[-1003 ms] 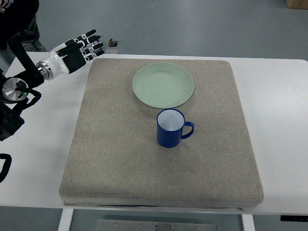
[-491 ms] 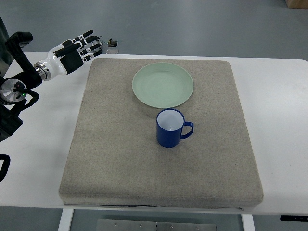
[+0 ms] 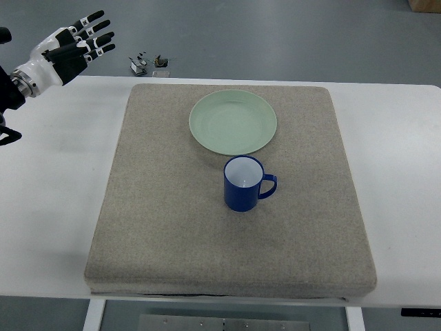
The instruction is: Place cup left of plate with left hand
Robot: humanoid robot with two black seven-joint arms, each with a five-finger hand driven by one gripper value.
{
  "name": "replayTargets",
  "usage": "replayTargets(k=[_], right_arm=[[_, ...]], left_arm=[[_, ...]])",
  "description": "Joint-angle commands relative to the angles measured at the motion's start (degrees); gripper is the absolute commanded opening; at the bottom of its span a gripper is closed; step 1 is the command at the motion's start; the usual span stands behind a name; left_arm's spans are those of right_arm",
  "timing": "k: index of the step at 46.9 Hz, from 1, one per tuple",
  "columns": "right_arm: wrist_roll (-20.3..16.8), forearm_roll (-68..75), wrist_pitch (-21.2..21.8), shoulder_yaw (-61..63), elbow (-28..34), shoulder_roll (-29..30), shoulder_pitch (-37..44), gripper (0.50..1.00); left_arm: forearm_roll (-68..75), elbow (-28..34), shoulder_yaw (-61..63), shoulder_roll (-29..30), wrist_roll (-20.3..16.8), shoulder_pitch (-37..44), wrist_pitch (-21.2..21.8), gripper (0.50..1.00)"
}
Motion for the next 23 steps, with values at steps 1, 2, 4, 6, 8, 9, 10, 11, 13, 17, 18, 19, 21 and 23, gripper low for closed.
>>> replayTargets(k=[1,2,4,6,8,9,10,11,13,17,18,19,21,23], right_arm=[[0.0,0.0,0.06,0.0,0.03,0.0,-0.01,0.934],[0.0,0.0,0.06,0.0,0.03,0.0,-0.01,0.934],[0.0,0.0,0.06,0.0,0.03,0.0,-0.01,0.934],[0.0,0.0,-0.03,0.0,0.03,0.0,-0.01,0.934],[0.0,0.0,-0.03,0.0,0.03,0.0,-0.01,0.934],[0.0,0.0,-0.03,0.0,-0.06,0.0,-0.01,0.934],[0.0,0.0,-0.03,0.0,0.03,0.0,-0.01,0.934],[0.0,0.0,-0.03,0.0,0.03,0.0,-0.01,0.934],[0.0,0.0,0.06,0.0,0.03,0.0,-0.01,0.934],[0.0,0.0,-0.03,0.0,-0.06,0.0,-0.01,0.934],[0.0,0.0,0.06,0.0,-0.06,0.0,-0.01,0.934],[0.0,0.0,-0.03,0.0,0.03,0.0,-0.01,0.934],[0.0,0.0,0.06,0.0,-0.06,0.0,-0.01,0.934],[0.0,0.0,-0.03,0.0,0.03,0.0,-0.01,0.934]], left_arm=[[0.91,-5.22,-0.04,1.79,-0.74,2.74,0.04,0.996],[0.91,-6.27,0.05,2.32,-0.74,3.26,0.04,0.996],[1.0,-8.47,0.05,2.93,-0.83,4.23,0.04,0.996],[1.26,-10.58,0.05,3.29,-0.83,5.55,0.04,0.996],[1.79,-12.51,0.14,3.37,-1.01,6.95,0.04,0.996],[2.14,-13.57,0.14,3.38,-1.01,7.66,0.04,0.996],[2.58,-14.62,0.14,3.46,-1.09,8.27,0.04,0.996],[3.19,-15.76,0.14,3.55,-1.09,8.8,0.04,0.996],[4.95,-17.96,0.14,3.73,-1.18,10.03,0.04,0.996],[10.04,-22.8,0.05,3.73,-1.44,13.02,0.04,0.996],[11.71,-24.03,0.05,3.55,-1.62,13.9,0.04,0.996],[13.12,-25.0,0.05,3.38,-2.06,14.86,0.04,0.996],[15.93,-26.84,-0.04,3.03,-3.29,16.53,0.04,0.996],[18.13,-28.42,0.05,2.5,-4.69,17.85,0.04,0.996]])
